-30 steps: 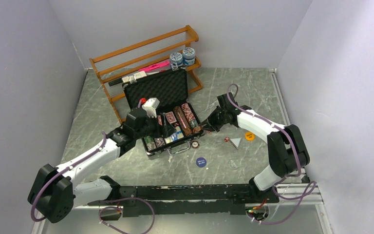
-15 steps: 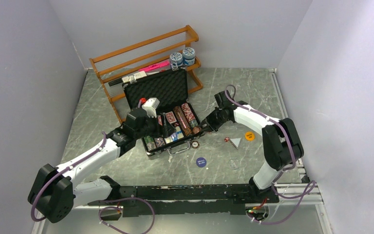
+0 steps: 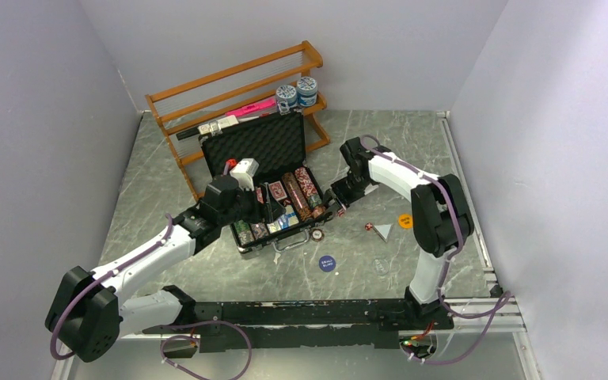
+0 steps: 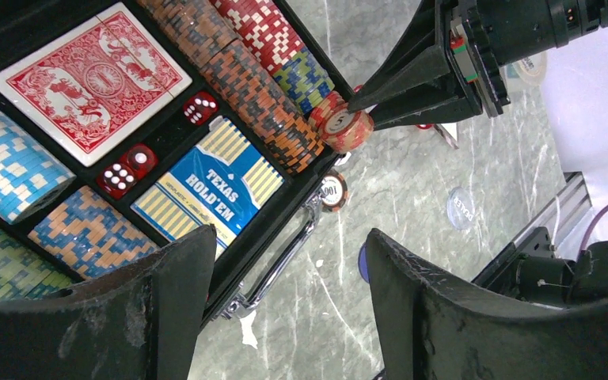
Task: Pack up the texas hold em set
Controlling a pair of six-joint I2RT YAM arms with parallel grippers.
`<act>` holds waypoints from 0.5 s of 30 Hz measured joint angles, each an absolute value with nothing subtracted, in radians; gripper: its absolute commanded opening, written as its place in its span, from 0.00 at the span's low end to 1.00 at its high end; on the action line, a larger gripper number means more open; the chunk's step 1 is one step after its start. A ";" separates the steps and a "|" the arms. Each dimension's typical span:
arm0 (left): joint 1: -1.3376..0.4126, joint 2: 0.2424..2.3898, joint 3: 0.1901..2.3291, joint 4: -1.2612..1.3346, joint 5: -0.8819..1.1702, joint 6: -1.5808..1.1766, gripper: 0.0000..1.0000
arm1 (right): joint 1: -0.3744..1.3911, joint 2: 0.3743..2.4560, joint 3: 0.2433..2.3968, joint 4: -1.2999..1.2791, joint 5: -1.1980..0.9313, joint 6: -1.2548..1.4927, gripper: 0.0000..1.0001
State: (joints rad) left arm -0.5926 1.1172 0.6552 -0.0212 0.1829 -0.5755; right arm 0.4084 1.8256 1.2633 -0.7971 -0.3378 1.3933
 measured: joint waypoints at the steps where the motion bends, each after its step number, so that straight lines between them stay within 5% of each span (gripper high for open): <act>1: -0.593 1.117 0.655 -0.021 0.181 -0.575 0.74 | 0.408 1.840 1.283 -0.823 -0.336 1.399 0.00; 15: -0.593 1.114 0.655 -0.031 0.160 -0.559 0.75 | 0.382 1.884 1.346 -0.937 -0.264 1.448 0.06</act>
